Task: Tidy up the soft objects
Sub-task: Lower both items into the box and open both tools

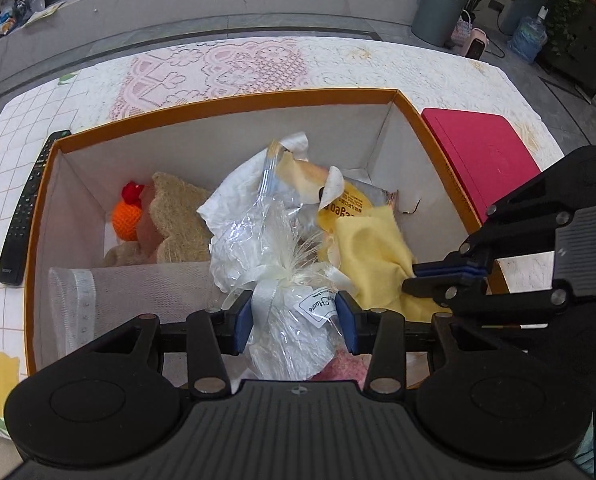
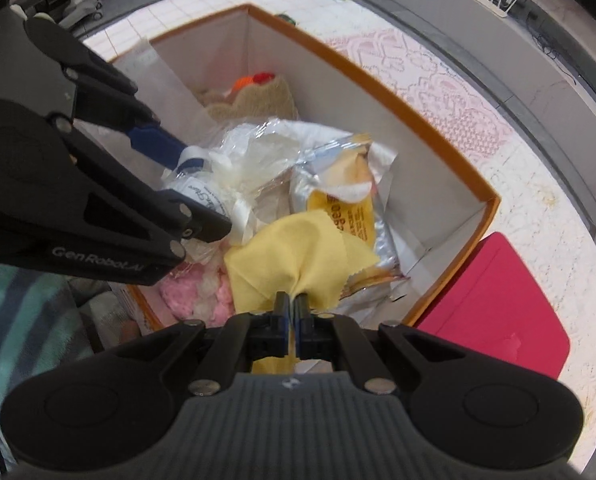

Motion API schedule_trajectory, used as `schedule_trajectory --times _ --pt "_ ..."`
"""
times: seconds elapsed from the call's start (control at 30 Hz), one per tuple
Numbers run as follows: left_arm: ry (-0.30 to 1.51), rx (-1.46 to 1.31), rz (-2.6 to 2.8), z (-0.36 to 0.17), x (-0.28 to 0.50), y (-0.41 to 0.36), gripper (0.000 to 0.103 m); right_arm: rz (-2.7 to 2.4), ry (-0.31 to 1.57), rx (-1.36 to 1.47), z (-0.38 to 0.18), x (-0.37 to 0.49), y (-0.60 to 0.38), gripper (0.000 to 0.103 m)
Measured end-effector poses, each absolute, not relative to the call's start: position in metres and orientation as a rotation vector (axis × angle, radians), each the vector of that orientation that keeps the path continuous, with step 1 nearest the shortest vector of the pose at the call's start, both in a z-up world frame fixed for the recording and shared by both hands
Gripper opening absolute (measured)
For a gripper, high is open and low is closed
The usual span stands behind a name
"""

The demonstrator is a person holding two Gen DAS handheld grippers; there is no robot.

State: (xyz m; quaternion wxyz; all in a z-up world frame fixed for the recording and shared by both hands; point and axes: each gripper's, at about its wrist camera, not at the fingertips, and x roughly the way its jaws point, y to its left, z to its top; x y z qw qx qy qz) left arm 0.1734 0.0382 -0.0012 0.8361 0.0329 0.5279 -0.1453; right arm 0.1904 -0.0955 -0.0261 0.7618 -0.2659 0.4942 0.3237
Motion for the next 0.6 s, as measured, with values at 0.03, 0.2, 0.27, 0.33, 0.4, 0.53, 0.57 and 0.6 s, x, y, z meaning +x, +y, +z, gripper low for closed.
schedule_trajectory --times 0.03,0.2,0.27,0.33,0.4,0.53,0.57,0.6 --pt "1.118 0.067 -0.309 -0.002 0.173 0.039 0.051 0.704 1.077 -0.583 -0.028 0.190 -0.095 0.001" --pt "1.110 0.062 -0.303 -0.004 0.170 0.040 0.062 0.695 1.061 -0.604 -0.021 0.185 -0.096 0.005" --pt "1.094 0.046 -0.300 -0.003 0.168 0.042 0.064 0.691 1.043 -0.607 -0.014 0.182 -0.097 0.024" --pt "1.090 0.022 -0.301 -0.001 0.167 0.044 0.066 0.685 1.016 -0.612 -0.009 0.179 -0.101 0.037" --pt "1.087 0.001 -0.295 0.005 0.166 0.047 0.066 0.673 1.005 -0.625 -0.005 0.176 -0.104 0.038" --pt "1.048 -0.004 -0.279 0.026 0.152 0.047 0.069 0.640 0.975 -0.647 0.012 0.166 -0.112 0.046" --pt "1.033 -0.010 -0.278 0.032 0.148 0.047 0.070 0.629 0.961 -0.647 0.018 0.164 -0.115 0.052" --pt "1.020 -0.017 -0.277 0.037 0.143 0.047 0.070 0.618 0.947 -0.641 0.023 0.161 -0.119 0.053"
